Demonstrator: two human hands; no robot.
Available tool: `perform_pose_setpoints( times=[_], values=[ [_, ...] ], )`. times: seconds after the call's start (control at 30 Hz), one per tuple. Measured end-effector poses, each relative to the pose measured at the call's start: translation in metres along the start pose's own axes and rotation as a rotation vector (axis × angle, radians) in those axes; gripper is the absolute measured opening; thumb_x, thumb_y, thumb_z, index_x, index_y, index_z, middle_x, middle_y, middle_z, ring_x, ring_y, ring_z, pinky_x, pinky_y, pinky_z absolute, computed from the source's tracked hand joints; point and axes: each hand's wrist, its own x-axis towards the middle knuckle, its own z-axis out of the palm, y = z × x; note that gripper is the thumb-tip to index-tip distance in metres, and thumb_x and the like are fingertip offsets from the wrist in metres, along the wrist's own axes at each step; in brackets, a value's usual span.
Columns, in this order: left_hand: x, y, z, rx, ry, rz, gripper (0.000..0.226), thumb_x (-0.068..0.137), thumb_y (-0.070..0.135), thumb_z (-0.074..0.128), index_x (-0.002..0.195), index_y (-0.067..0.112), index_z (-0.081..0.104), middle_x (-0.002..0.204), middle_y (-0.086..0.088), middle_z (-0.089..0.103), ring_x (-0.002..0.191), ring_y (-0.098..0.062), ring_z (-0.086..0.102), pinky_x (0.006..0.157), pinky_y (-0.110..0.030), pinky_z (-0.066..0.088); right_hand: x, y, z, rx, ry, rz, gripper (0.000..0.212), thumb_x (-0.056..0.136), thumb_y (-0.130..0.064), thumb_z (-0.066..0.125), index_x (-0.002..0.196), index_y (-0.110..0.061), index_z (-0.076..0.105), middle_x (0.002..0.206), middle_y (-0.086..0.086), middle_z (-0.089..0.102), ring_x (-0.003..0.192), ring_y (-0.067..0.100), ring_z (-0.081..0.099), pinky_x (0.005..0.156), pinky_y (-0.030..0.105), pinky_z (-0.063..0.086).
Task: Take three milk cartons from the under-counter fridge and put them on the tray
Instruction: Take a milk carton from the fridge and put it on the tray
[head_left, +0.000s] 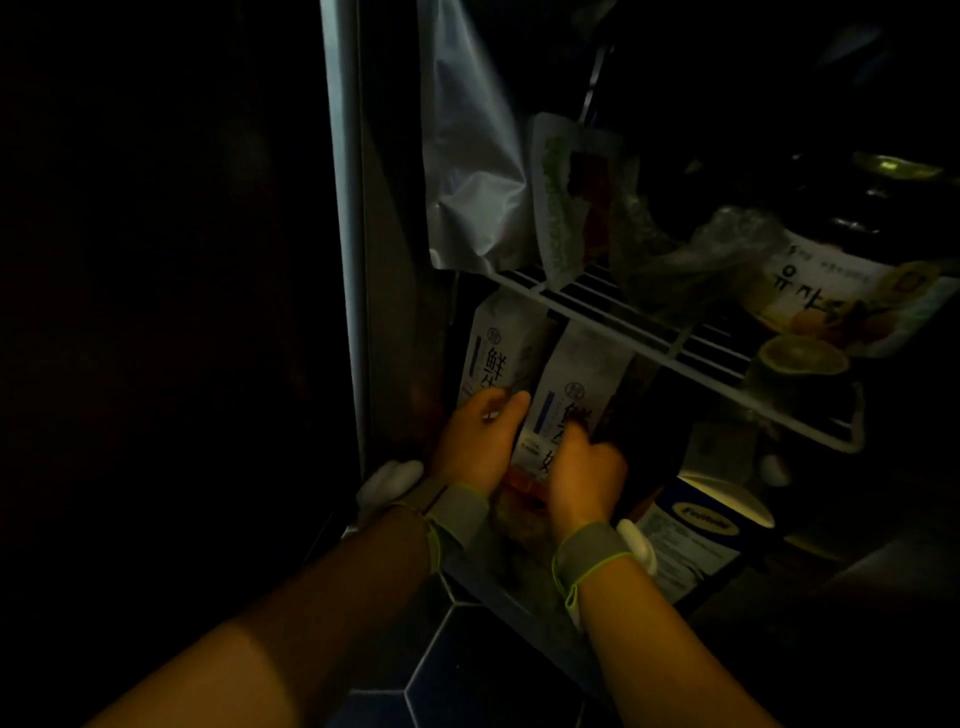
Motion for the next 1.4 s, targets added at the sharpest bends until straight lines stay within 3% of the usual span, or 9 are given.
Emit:
perform_pose_setpoints(
  times=[0.07, 0.2, 0.4, 0.57, 0.73, 0.83, 1.03, 1.2, 1.4],
  values=[
    [0.011, 0.005, 0.002, -0.008, -0.055, -0.019, 0.030, 0.100, 0.035, 0.053, 0.126, 0.021, 0.059, 0.122, -0.006, 0.063, 0.093, -0.011, 0.059, 0.075, -0.021, 0.044, 0.006, 0.000, 0.003, -0.029, -0.064, 0.068, 0.029, 0.089, -0.029, 0.060, 0.100, -0.007, 0.076, 0.110, 0.020, 0.074, 0.103, 0.042, 0.068, 0.093, 0.055, 0.055],
    [0.027, 0.009, 0.010, 0.035, -0.205, -0.003, 0.060, 0.097, 0.046, 0.055, 0.150, 0.024, 0.040, 0.150, -0.005, 0.049, 0.133, -0.026, 0.049, 0.112, -0.042, 0.040, 0.013, 0.004, 0.002, -0.085, -0.144, 0.152, 0.016, 0.083, -0.033, 0.064, 0.070, -0.024, 0.066, 0.107, 0.019, 0.074, 0.099, 0.041, 0.069, 0.093, 0.057, 0.055],
    [0.042, 0.010, 0.014, 0.047, -0.333, 0.104, 0.068, 0.098, 0.036, 0.059, 0.156, 0.033, 0.025, 0.156, 0.002, 0.040, 0.134, -0.011, 0.041, 0.106, -0.024, 0.035, 0.018, 0.001, -0.006, -0.143, -0.216, 0.202, 0.015, 0.089, -0.026, 0.065, 0.093, -0.014, 0.073, 0.104, 0.015, 0.072, 0.096, 0.036, 0.069, 0.083, 0.047, 0.058],
    [0.038, 0.011, 0.008, 0.050, -0.379, 0.100, 0.068, 0.095, 0.029, 0.064, 0.154, 0.023, 0.031, 0.151, -0.002, 0.047, 0.136, -0.019, 0.046, 0.116, -0.039, 0.037, 0.013, -0.002, -0.017, -0.096, -0.246, 0.203, 0.014, 0.084, -0.021, 0.074, 0.093, -0.010, 0.075, 0.097, 0.015, 0.074, 0.093, 0.036, 0.071, 0.078, 0.042, 0.059],
    [0.009, 0.020, -0.010, -0.011, -0.368, 0.100, 0.034, 0.097, 0.015, 0.061, 0.130, 0.008, 0.056, 0.126, -0.010, 0.066, 0.098, -0.009, 0.066, 0.076, -0.008, 0.055, -0.009, -0.003, -0.028, -0.101, -0.256, -0.067, 0.012, 0.080, -0.021, 0.082, 0.073, -0.023, 0.073, 0.086, 0.007, 0.079, 0.072, 0.018, 0.075, 0.065, 0.033, 0.062],
    [-0.014, 0.026, -0.023, -0.036, -0.365, 0.117, 0.035, 0.098, 0.011, 0.057, 0.133, 0.005, 0.054, 0.125, -0.008, 0.066, 0.108, -0.012, 0.064, 0.081, -0.012, 0.055, -0.027, -0.007, -0.034, -0.027, -0.264, -0.210, 0.032, 0.075, -0.011, 0.086, 0.090, -0.033, 0.067, 0.093, -0.009, 0.076, 0.078, 0.006, 0.075, 0.065, 0.022, 0.058],
    [-0.083, 0.035, -0.044, -0.136, -0.244, 0.040, 0.038, 0.096, 0.012, 0.061, 0.133, 0.017, 0.057, 0.128, -0.002, 0.067, 0.118, -0.013, 0.064, 0.093, -0.026, 0.054, -0.085, -0.022, -0.061, -0.015, -0.384, -0.229, 0.084, 0.072, 0.003, 0.085, 0.134, -0.037, 0.044, 0.127, -0.008, 0.065, 0.114, 0.017, 0.067, 0.092, 0.041, 0.059],
    [-0.145, 0.068, -0.060, -0.213, -0.137, -0.008, 0.037, 0.091, 0.005, 0.064, 0.126, 0.016, 0.062, 0.117, 0.003, 0.074, 0.111, -0.010, 0.069, 0.081, -0.018, 0.055, -0.137, -0.057, -0.091, -0.030, -0.484, -0.161, 0.090, 0.068, 0.002, 0.087, 0.124, -0.058, 0.050, 0.124, -0.014, 0.071, 0.113, 0.010, 0.069, 0.085, 0.031, 0.062],
    [-0.208, 0.179, -0.087, -0.245, -0.077, -0.031, 0.042, 0.085, 0.011, 0.070, 0.125, 0.023, 0.064, 0.113, 0.015, 0.075, 0.107, -0.003, 0.069, 0.080, -0.013, 0.054, -0.204, -0.167, -0.122, -0.106, -0.535, -0.128, 0.088, 0.068, -0.005, 0.090, 0.139, -0.038, 0.048, 0.120, -0.012, 0.073, 0.109, 0.011, 0.072, 0.083, 0.031, 0.061]
  ],
)
